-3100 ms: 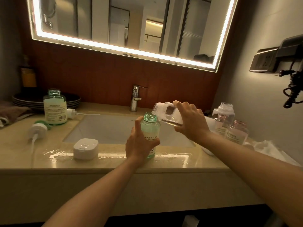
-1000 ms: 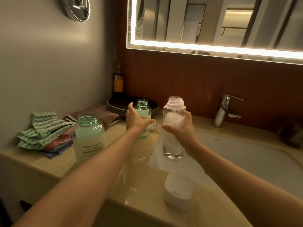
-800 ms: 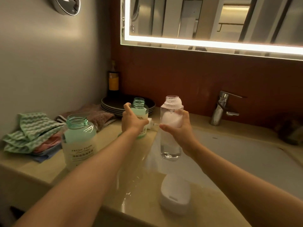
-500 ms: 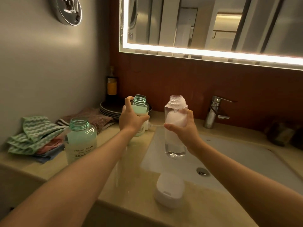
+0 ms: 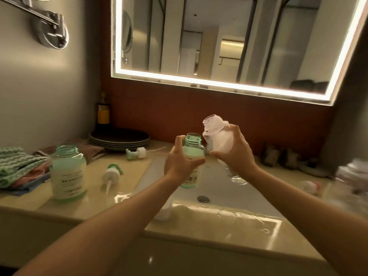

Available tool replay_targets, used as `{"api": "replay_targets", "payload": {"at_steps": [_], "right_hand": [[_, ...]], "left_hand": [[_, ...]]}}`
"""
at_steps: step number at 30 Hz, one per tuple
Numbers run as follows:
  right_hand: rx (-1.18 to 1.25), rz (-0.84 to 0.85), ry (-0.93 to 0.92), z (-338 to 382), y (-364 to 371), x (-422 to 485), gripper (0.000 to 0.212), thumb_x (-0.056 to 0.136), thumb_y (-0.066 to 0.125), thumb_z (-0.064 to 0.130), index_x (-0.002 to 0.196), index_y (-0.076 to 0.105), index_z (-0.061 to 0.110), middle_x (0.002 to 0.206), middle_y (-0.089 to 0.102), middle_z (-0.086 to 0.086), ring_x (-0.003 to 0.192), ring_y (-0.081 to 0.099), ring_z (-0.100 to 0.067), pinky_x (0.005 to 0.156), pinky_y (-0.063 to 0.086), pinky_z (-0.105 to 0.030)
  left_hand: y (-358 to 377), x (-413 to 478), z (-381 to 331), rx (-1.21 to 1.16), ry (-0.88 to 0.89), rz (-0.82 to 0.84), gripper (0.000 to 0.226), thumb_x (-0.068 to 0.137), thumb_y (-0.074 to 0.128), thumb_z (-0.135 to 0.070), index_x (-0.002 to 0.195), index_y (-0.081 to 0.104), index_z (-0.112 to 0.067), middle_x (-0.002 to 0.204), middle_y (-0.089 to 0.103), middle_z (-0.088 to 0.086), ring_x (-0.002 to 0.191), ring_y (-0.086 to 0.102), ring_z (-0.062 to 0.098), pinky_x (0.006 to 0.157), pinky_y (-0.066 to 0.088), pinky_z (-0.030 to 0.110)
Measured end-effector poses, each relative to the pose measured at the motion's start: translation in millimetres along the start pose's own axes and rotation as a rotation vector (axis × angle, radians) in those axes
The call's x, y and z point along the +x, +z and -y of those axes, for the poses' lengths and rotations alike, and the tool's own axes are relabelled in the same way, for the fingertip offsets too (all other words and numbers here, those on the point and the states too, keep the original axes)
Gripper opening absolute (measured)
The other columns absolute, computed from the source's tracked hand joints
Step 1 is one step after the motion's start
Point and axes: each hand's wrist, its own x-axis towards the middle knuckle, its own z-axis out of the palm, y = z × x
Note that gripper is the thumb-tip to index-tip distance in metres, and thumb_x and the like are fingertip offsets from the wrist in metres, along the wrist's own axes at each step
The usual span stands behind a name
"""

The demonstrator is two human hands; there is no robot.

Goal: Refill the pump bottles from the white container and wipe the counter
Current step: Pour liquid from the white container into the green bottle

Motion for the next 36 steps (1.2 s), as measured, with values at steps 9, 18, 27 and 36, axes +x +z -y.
{"api": "replay_targets", "payload": {"at_steps": [9,18,27,36], "right_hand": [[-0.436,0.035,0.001,-35.4,-73.4,-29.8,0.077,0.072,0.075,0.029,0.135,0.030,0.023,0.127,0.048,-0.006,0.111,0.048,-0.025,0.093,0.044,-0.042],[-0.701,0.088,-0.070,-52.1,-97.8,-52.7,0.072,0.079,0.067,0.026,0.138,0.027,0.022,0.128,0.046,-0.005,0.111,0.046,-0.025,0.094,0.037,-0.039],[-0.776,0.075,-0.106,-63.2,-97.6,-57.7,0.071,0.079,0.067,0.026,0.138,0.029,0.023,0.127,0.046,-0.006,0.111,0.045,-0.026,0.095,0.037,-0.041],[-0.835,0.063,-0.138,-69.2,-95.6,-60.9,0.070,0.078,0.069,0.023,0.137,0.032,0.022,0.126,0.048,-0.007,0.111,0.046,-0.027,0.093,0.037,-0.041]], "left_hand": [[74.4,-52.6,-31.0,-0.169,-0.004,0.101,0.071,0.070,0.077,-0.032,0.127,0.036,-0.024,0.113,0.059,0.005,0.095,0.057,0.020,0.079,0.047,0.031],[104.0,-71.8,-27.6,-0.090,0.001,0.073,0.073,0.067,0.079,-0.036,0.124,0.038,-0.019,0.116,0.059,0.007,0.099,0.060,0.024,0.081,0.051,0.035],[112.9,-76.9,-24.2,-0.040,0.063,0.027,0.075,0.068,0.077,-0.038,0.127,0.035,-0.016,0.116,0.055,0.008,0.096,0.055,0.020,0.074,0.048,0.030],[116.5,-82.3,-23.1,-0.019,0.064,-0.027,0.076,0.067,0.077,-0.036,0.126,0.035,-0.015,0.117,0.054,0.007,0.098,0.055,0.021,0.070,0.044,0.027]]}}
